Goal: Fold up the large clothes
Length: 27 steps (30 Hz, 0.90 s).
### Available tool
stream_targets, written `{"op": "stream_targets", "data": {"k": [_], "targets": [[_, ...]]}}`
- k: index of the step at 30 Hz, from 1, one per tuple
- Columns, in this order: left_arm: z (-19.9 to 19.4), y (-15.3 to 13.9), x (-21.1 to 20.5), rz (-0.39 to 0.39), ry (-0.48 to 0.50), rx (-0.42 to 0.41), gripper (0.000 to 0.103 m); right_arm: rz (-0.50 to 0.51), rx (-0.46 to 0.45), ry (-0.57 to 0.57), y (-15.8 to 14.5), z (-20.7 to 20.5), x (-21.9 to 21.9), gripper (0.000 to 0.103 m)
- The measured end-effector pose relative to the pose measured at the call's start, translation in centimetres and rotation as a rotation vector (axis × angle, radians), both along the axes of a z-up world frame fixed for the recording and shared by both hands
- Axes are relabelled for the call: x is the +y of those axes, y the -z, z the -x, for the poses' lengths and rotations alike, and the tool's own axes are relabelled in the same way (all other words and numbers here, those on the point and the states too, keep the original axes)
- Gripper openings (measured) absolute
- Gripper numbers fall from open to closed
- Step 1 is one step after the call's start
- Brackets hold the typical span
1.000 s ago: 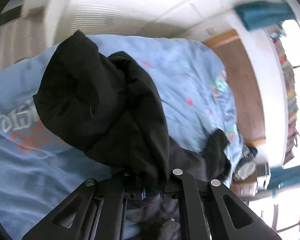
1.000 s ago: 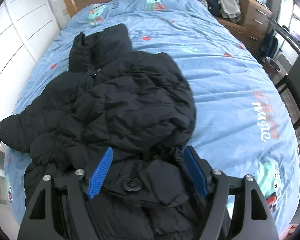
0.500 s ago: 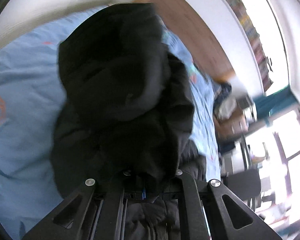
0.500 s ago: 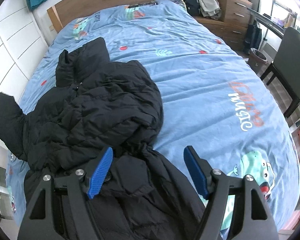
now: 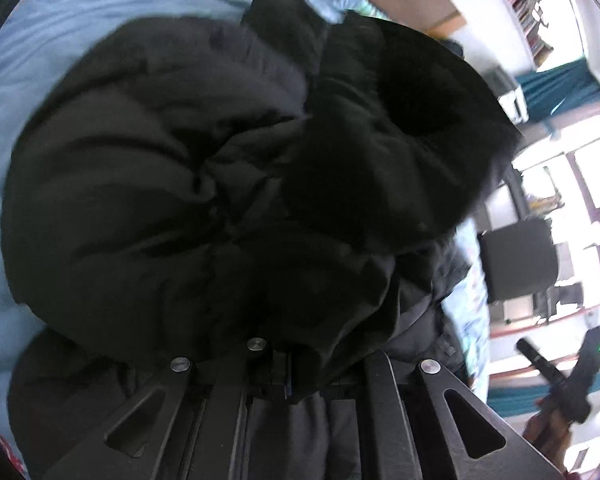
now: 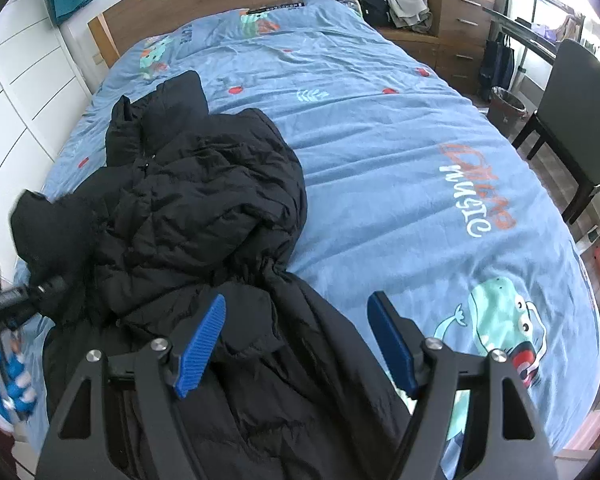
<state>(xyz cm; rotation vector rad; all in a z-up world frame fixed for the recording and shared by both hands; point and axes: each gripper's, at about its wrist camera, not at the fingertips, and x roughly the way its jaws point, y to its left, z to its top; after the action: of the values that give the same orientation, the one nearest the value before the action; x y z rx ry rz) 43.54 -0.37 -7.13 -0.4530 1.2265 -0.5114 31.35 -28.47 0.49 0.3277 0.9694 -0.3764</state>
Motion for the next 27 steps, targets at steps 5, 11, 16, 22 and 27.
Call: {"op": "stream_targets", "data": {"k": [5, 11, 16, 22, 27], "targets": [[0.4, 0.2, 0.5, -0.012, 0.024, 0.003, 0.008, -0.004, -0.001, -0.019, 0.3, 0.0, 0.8, 0.073], [-0.5, -1.3, 0.9, 0.017, 0.042, -0.002, 0.028, -0.008, -0.008, -0.042, 0.4, -0.7, 2.1, 0.073], [0.8, -1.8, 1.7, 0.029, 0.097, 0.002, 0.042, -0.004, -0.02, -0.069, -0.1, -2.0, 3.3, 0.073], [1.5, -2.2, 3.5, 0.009, 0.078, -0.01, 0.05, -0.004, -0.04, -0.108, -1.1, -3.7, 5.2, 0.073], [1.3, -3.6, 6.5, -0.032, 0.011, -0.063, 0.07, -0.02, -0.073, -0.164, -2.4, -5.8, 8.0, 0.073]]}}
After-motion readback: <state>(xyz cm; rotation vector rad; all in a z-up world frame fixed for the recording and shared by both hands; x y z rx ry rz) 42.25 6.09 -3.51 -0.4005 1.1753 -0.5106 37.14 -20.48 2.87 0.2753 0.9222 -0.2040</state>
